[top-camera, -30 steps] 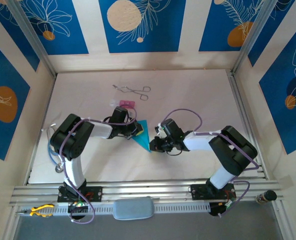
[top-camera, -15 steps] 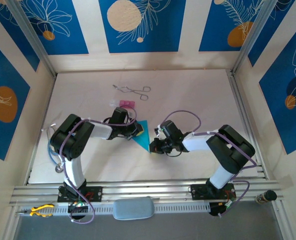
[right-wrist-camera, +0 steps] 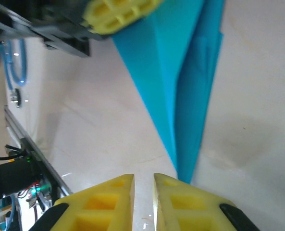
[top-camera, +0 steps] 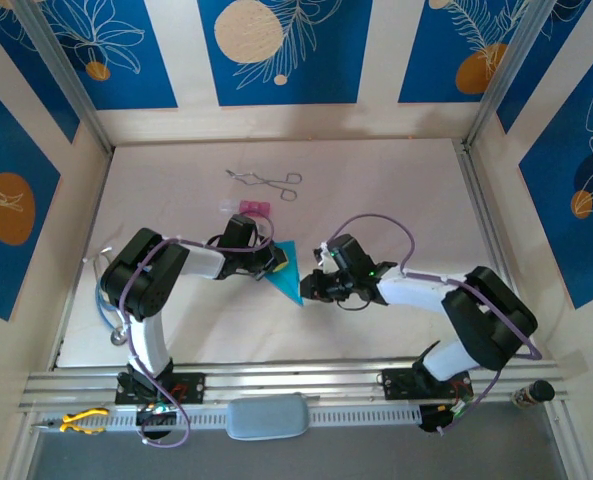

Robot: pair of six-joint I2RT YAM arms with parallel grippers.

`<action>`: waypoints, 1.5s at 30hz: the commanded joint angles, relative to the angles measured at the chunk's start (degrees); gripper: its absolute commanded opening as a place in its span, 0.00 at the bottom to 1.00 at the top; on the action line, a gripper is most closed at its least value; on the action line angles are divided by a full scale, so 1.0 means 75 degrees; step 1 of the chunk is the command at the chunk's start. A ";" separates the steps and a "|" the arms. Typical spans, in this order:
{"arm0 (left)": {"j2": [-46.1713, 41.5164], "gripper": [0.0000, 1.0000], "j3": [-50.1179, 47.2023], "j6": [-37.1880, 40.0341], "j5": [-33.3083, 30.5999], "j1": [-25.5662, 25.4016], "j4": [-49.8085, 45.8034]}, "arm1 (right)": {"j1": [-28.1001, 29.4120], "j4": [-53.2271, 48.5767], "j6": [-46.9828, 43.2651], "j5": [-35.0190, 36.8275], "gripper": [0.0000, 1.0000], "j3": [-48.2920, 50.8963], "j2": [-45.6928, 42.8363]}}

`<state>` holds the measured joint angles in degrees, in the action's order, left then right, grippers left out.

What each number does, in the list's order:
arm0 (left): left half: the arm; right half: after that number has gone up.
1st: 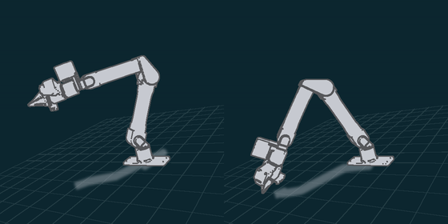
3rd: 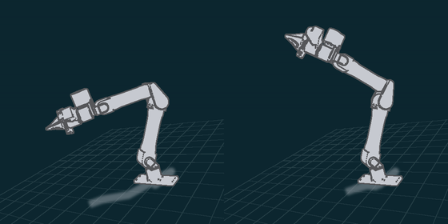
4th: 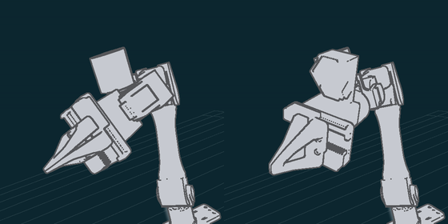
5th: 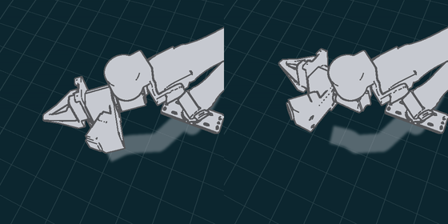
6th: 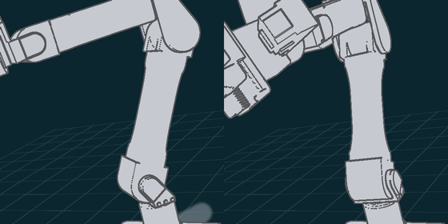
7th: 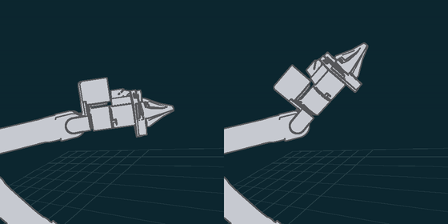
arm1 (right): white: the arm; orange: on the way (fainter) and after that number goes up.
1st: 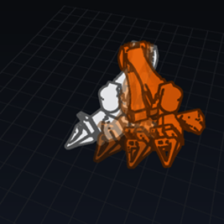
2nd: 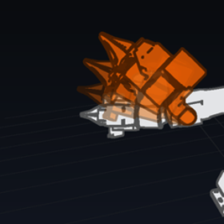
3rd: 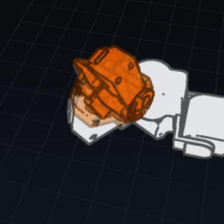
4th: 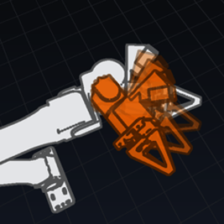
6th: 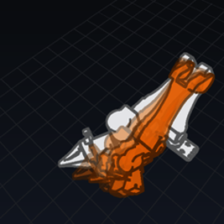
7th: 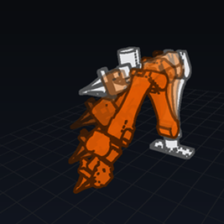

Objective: Fold a paper plane with a square sheet of paper (pick it up from the middle)
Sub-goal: Fourth fold the wing at the center of the table.

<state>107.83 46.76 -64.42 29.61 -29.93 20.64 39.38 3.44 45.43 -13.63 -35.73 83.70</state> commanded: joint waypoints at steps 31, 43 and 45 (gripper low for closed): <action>0.0141 0.01 -0.0130 -0.0018 -0.0163 -0.0053 -0.0318 | 0.0182 -0.0849 -0.0012 0.0008 0.03 -0.1143 0.1915; -0.0060 0.05 -0.0061 -0.0017 -0.0171 -0.0058 -0.0234 | 0.0089 -0.0460 0.0180 -0.0150 0.03 -0.0451 0.1887; -0.0219 0.08 -0.0036 0.0032 -0.0065 -0.0061 -0.0019 | 0.0011 -0.0477 0.0071 -0.0219 0.02 -0.0363 0.1846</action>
<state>107.68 46.76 -64.45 29.61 -30.04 20.64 40.07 3.99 46.17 -14.92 -40.88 97.65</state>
